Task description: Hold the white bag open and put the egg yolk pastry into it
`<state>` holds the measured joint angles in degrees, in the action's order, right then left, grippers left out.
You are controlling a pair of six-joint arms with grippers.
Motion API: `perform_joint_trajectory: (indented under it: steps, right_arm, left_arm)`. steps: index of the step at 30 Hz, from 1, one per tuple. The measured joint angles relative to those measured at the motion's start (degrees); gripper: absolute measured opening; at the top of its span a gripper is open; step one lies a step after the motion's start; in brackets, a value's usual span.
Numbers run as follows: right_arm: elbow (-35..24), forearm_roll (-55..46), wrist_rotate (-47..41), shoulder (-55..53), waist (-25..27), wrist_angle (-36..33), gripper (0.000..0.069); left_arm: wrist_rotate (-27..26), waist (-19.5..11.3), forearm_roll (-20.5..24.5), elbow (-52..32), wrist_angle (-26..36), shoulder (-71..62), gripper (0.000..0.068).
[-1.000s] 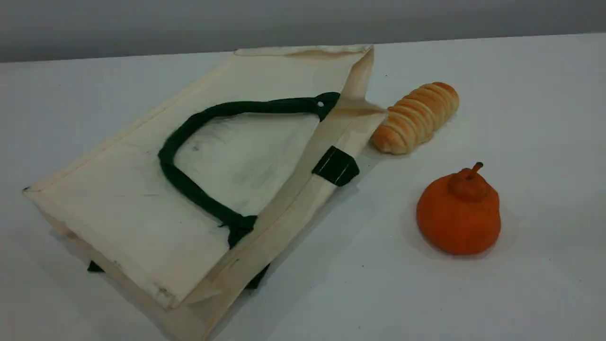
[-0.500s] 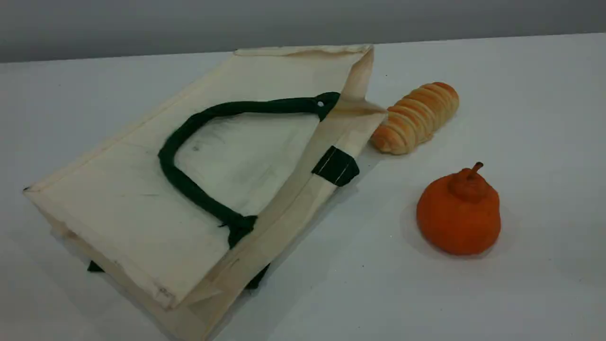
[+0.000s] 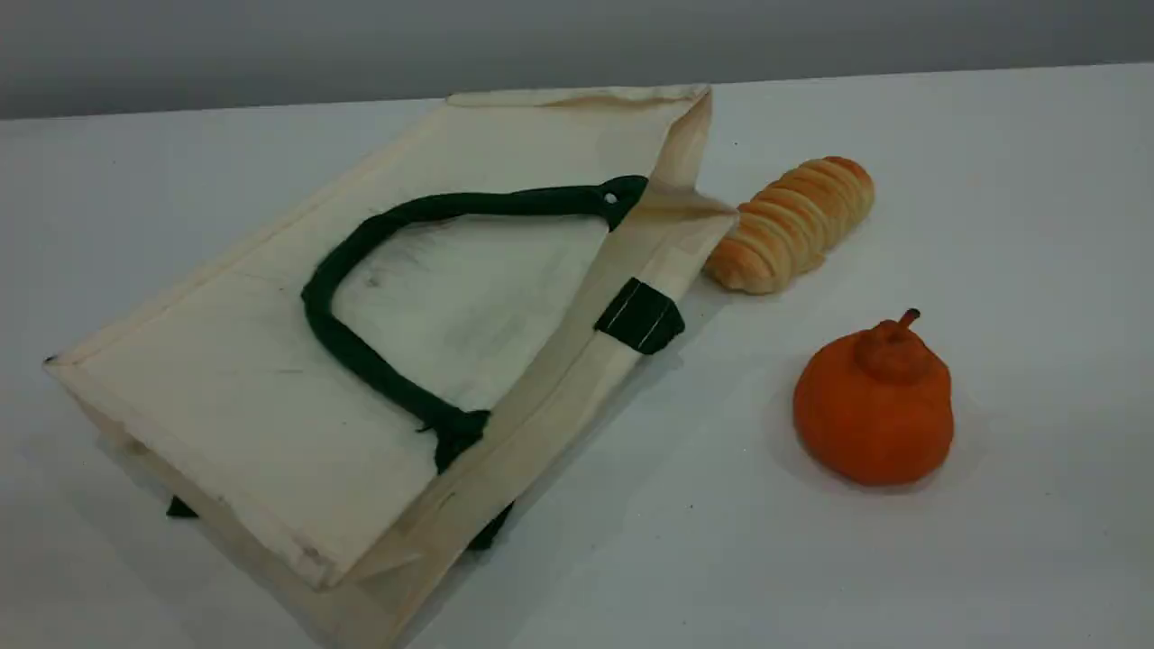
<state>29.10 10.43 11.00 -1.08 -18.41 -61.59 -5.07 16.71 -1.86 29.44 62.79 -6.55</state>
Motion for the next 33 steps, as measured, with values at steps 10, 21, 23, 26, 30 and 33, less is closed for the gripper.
perform_joint_trajectory:
  steps: [10,21,23,26,30,33]
  right_arm:
    - [0.0,-0.1,0.0,-0.1,0.0,0.0,0.0562]
    - [0.0,-0.1,0.0,-0.1,0.0,0.0,0.0562]
    - [0.0,-0.1,0.0,-0.1,0.0,0.0,0.0562]
    - [0.0,-0.1,0.0,-0.1,0.0,0.0,0.0562]
    - [0.0,-0.1,0.0,-0.1,0.3,0.0,0.0562]
    - [0.0,0.0,0.0,-0.1,2.5,0.0,0.0561]
  left_arm:
    - [0.1,0.0,0.1,-0.6,-1.0,0.0,0.0589]
    - [0.1,0.0,0.1,-0.6,-1.0,0.0,0.0589]
    - [0.1,0.0,0.1,-0.6,-1.0,0.0,0.0589]
    - [0.1,0.0,0.1,-0.6,-1.0,0.0,0.0589]
    - [0.1,-0.1,0.1,-0.6,-1.0,0.0,0.0589]
    - [0.1,-1.9,0.0,-0.5,-1.0,0.0,0.0589]
